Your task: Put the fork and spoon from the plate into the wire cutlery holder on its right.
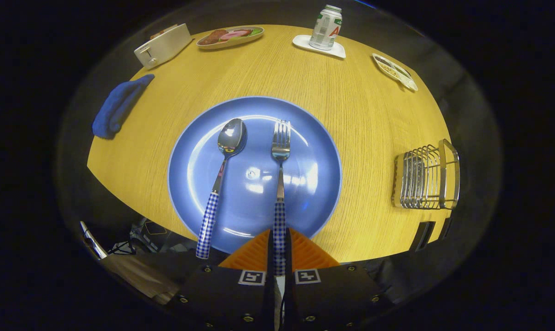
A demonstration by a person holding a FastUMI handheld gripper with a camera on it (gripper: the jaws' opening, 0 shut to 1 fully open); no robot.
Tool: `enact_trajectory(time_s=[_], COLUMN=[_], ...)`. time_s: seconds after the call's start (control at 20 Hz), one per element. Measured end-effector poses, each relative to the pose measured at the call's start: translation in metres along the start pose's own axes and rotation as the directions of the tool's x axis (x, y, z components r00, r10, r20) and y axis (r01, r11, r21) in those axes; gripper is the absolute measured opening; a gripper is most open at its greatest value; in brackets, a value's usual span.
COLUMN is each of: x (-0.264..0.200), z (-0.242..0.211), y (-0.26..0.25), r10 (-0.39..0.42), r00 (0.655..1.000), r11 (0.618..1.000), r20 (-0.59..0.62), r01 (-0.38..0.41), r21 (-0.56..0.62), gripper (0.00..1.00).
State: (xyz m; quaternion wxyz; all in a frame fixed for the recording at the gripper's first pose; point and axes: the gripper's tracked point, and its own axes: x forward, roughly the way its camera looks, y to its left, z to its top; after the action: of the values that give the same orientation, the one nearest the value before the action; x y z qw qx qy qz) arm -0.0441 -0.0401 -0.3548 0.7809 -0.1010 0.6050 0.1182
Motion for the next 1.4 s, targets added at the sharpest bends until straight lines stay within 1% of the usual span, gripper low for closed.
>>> enact_trajectory(time_s=[0.1, 0.25, 0.4, 0.55, 0.8, 0.9, 1.05, 1.25, 1.4], x=[-0.010, -0.021, -0.032, -0.049, -0.077, -0.088, -0.102, -0.121, -0.131], z=[-0.003, -0.004, -0.014, -0.023, -0.041, -0.045, -0.055, -0.067, -0.071], y=[-0.007, -0.024, -0.030, -0.046, -0.066, -0.076, -0.091, -0.129, -0.151], r10=[0.026, 0.009, 0.026, 0.010, 0.018, 0.019, 0.039, -0.003, -0.011], r00=[0.999, 1.000, 0.999, 0.999, 0.997, 0.996, 0.993, 0.987, 0.983], r11=[1.000, 1.000, 0.999, 0.996, 0.992, 0.993, 0.994, 0.993, 0.997], r20=[-0.018, -0.020, -0.042, -0.049, -0.080, -0.088, -0.112, -0.159, -0.181], r01=[-0.026, -0.009, -0.028, -0.014, -0.028, -0.029, -0.050, -0.015, -0.003], r21=[0.004, -0.020, -0.043, -0.091, -0.121, -0.116, -0.100, -0.115, -0.075], gripper=[0.09, 0.09, 0.09, 0.09, 0.09, 0.09, 0.09, 0.09, 0.09])
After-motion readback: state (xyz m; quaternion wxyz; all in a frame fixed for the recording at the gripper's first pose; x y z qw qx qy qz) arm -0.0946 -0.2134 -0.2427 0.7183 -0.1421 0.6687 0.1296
